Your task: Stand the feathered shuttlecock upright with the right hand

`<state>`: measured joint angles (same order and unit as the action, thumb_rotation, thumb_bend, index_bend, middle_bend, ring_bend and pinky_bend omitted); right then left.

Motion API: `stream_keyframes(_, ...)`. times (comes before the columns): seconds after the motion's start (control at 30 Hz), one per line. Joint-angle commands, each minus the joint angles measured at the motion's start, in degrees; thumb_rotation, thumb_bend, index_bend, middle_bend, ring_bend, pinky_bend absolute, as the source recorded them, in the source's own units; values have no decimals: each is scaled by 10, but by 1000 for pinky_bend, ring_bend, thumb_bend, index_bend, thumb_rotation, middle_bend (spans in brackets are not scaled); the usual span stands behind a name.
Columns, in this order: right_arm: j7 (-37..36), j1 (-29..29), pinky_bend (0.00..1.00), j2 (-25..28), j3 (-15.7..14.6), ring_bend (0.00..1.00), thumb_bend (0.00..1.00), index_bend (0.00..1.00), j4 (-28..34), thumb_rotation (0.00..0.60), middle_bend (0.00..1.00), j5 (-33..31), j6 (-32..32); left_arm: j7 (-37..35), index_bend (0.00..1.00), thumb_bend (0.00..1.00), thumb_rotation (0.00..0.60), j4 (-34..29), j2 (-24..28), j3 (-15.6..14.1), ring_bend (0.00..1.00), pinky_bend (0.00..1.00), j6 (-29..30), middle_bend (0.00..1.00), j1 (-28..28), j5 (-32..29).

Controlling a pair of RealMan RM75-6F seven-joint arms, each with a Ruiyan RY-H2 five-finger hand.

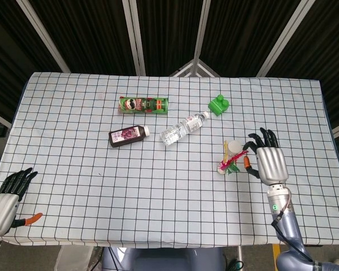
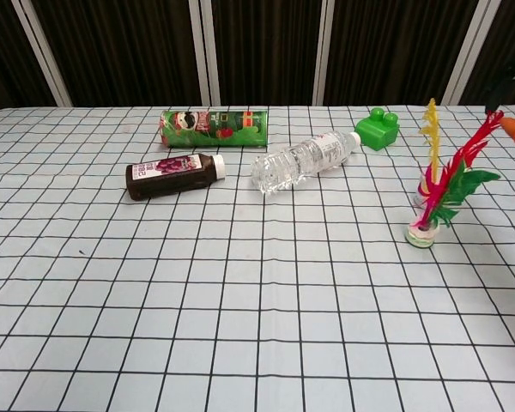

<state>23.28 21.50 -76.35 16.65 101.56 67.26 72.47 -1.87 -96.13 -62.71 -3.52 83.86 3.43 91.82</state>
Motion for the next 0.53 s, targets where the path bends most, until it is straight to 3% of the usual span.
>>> stream_keyframes(0.03, 45, -8, 0, 25, -13, 0, 481, 11, 25, 600, 40, -35, 0, 1, 0, 0, 600, 0, 0, 0, 0, 0, 1, 0, 0, 0)
stream_keyframes(0.2, 51, -17, 0, 52, -20, 0, 429, 0, 71, 600, 0, -38, 16, -1, 0, 0, 600, 1, 0, 0, 0, 0, 4, 0, -1, 2)
stream_keyframes(0.33, 26, -41, 0, 85, -40, 0, 421, 0, 98, 600, 0, 4, 41, -4, 0, 0, 600, 3, -1, 1, 0, 0, 6, 0, -1, 4)
stream_keyframes(0.43, 4, -70, 0, 114, -72, 0, 420, 0, 99, 600, 0, 58, 66, -5, 0, 0, 600, 5, -2, 2, 0, 0, 9, 0, -2, 6)
stream_keyframes(0.53, -29, -117, 0, 144, -125, 0, 420, 0, 71, 600, 0, 144, 112, 0, 0, 0, 600, 12, -6, 5, 0, 0, 17, 0, -3, 9)
